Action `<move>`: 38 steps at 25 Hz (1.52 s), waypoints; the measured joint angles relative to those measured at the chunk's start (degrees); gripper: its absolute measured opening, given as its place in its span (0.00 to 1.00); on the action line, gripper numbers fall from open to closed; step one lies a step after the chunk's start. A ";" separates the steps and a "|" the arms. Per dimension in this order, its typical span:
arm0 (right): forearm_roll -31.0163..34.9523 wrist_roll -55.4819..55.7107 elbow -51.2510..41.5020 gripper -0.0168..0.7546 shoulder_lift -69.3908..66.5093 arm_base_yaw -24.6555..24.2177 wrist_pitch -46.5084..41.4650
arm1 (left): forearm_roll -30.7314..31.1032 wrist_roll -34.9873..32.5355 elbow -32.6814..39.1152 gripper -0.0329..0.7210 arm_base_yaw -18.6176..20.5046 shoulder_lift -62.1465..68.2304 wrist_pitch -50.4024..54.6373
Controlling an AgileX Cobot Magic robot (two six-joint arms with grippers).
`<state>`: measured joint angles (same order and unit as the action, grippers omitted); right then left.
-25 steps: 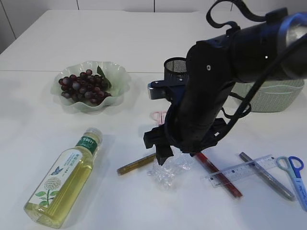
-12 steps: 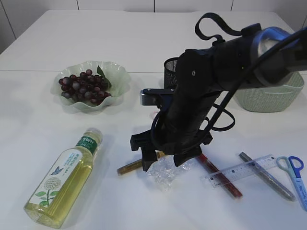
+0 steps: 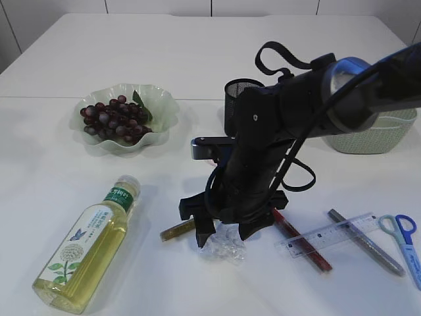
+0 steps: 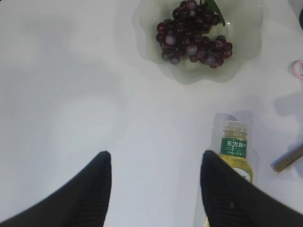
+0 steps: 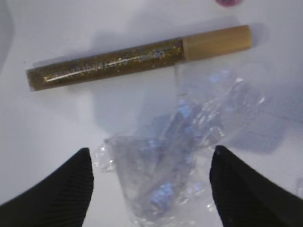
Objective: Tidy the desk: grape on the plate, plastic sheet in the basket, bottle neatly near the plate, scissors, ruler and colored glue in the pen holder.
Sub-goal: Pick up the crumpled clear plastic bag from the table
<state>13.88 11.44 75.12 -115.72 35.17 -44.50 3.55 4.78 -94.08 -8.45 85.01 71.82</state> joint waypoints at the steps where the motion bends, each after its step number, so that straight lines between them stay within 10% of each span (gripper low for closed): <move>1: 0.00 0.00 0.00 0.79 -0.26 0.00 0.00 | 0.20 0.00 0.00 0.62 0.00 0.00 0.00; 14: 0.00 -0.02 0.09 0.76 -0.98 0.00 -0.12 | 0.55 0.00 0.00 0.62 0.00 0.00 0.00; 28: -3.61 -0.58 0.09 0.16 -0.98 0.00 -2.21 | 0.55 0.00 0.00 0.62 0.00 -0.13 0.00; 38: -3.50 -0.66 2.52 0.13 -0.98 0.00 -10.44 | 0.65 0.00 0.00 0.62 0.00 -0.53 0.00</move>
<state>10.39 10.78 77.64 -116.70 35.17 -54.93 4.20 4.78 -94.08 -8.45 84.48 71.82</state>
